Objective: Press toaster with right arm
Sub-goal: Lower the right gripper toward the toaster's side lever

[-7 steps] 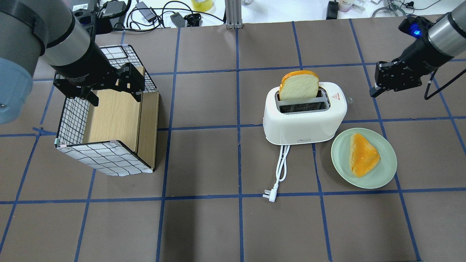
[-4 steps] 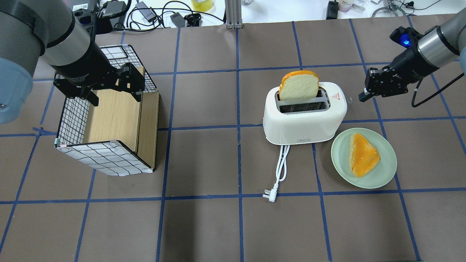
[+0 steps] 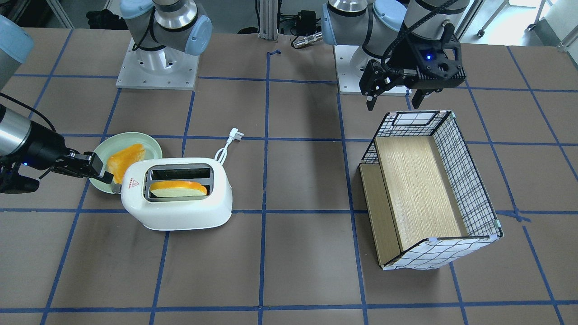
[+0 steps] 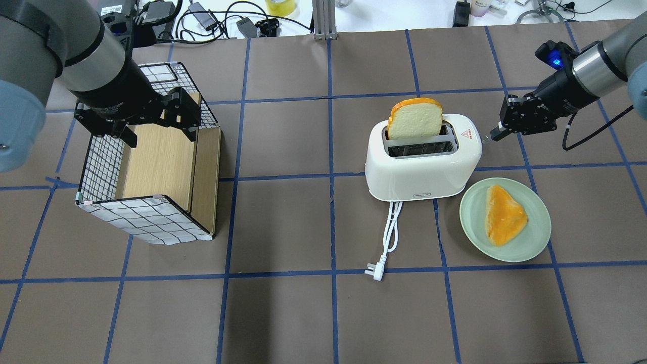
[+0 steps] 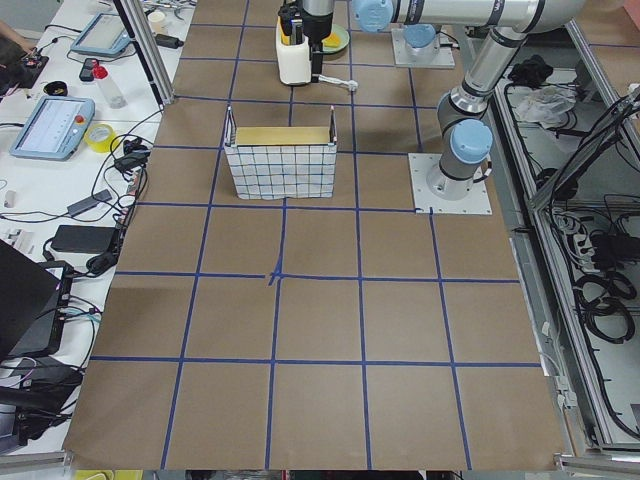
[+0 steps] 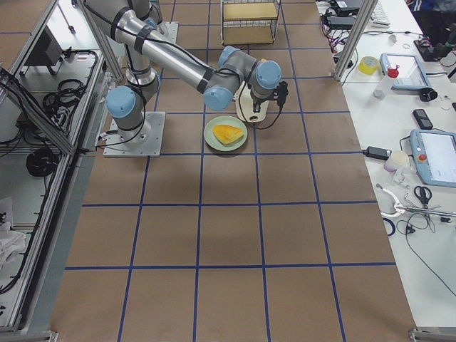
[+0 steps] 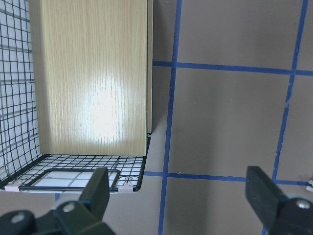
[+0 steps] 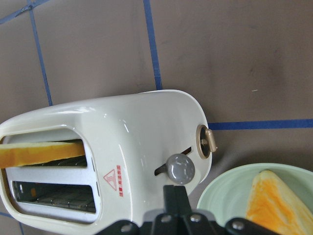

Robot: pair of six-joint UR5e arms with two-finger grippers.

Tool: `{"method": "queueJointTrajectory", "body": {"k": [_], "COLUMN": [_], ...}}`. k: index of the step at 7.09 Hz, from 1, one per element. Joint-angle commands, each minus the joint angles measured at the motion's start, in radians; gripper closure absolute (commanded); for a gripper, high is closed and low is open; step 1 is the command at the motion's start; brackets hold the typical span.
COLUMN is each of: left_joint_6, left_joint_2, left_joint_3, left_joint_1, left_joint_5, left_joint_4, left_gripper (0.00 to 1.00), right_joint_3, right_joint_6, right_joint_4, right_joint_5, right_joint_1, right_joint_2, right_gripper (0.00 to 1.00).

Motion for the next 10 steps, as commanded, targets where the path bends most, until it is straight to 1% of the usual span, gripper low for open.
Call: {"method": "queueJointTrajectory", "body": {"k": [1,3,5,7,10], "left_joint_6": [0.000,0.000,0.000,0.000,0.000], "left_joint_2": [0.000,0.000,0.000,0.000,0.000], "left_joint_3": [0.000,0.000,0.000,0.000,0.000], "left_joint_1": [0.002,0.000,0.000,0.000,0.000], "left_joint_5": [-0.001,0.000,0.000,0.000,0.000], "left_joint_4": [0.000,0.000,0.000,0.000,0.000], "left_gripper": [0.00,0.00,0.00,0.00,0.00], "right_joint_3": [0.004,0.013,0.035,0.035,0.036], "right_joint_6": [0.001,0.001,-0.001,-0.001,-0.002], "right_joint_4": [-0.023,-0.025,-0.058,-0.062,-0.097], "right_joint_5": [0.011,0.013,0.034,0.034,0.030], "right_joint_1": [0.000,0.000,0.000,0.000,0.000], "right_joint_2": [0.023,0.024,0.026,0.029,0.044], "right_gripper": [1.00,1.00,1.00,1.00,1.00]}}
